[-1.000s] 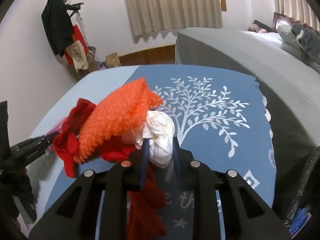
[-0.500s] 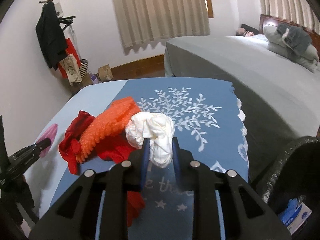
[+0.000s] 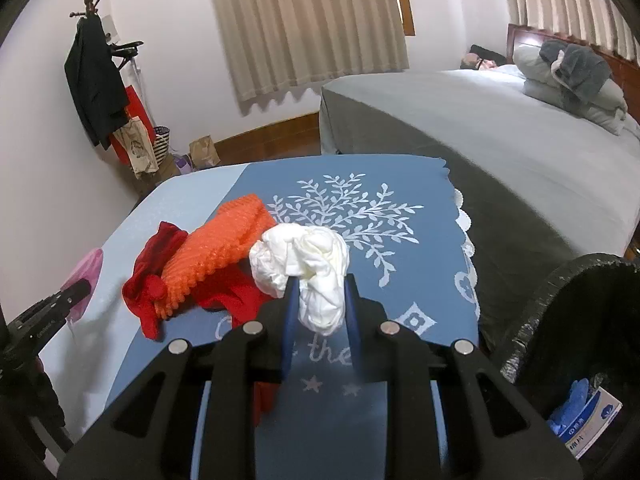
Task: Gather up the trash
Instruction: 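Carry the white cloth to the bin with the right tool while the left tool carries the pink mask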
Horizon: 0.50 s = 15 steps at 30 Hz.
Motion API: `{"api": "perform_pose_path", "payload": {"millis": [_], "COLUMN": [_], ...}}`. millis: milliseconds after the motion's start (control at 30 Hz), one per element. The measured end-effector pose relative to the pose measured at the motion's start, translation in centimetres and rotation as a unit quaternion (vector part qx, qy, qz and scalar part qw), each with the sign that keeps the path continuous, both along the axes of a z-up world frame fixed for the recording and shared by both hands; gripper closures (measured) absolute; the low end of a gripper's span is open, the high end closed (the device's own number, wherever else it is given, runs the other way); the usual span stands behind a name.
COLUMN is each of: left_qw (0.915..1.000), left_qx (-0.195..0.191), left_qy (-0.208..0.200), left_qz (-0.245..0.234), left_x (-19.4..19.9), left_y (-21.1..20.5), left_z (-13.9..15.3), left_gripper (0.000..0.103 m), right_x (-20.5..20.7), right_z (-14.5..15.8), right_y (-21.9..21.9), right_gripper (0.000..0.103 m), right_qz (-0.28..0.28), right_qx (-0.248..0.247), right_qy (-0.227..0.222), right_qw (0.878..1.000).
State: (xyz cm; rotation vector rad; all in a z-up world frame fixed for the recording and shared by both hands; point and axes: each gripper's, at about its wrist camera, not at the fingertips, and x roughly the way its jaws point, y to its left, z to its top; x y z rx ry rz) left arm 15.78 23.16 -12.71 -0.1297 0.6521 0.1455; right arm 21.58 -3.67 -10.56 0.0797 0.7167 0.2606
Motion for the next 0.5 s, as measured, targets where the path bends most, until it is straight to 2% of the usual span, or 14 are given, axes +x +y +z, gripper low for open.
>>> {"api": "perform_pose_path", "payload": {"millis": [500], "left_qw": [0.9993], "left_qx": [-0.001], "left_qy": [-0.017], "left_qz": [-0.035], "left_x": [-1.2], "left_y": [-3.2], "left_z": [2.0], "left_gripper": [0.09], "right_x": [-1.9], "right_z": [1.3], "right_y": [-1.6], "right_gripper": [0.081], "right_qz": [-0.01], "right_qx": [0.006], "right_qy": [-0.01], "right_qw": [1.0]}}
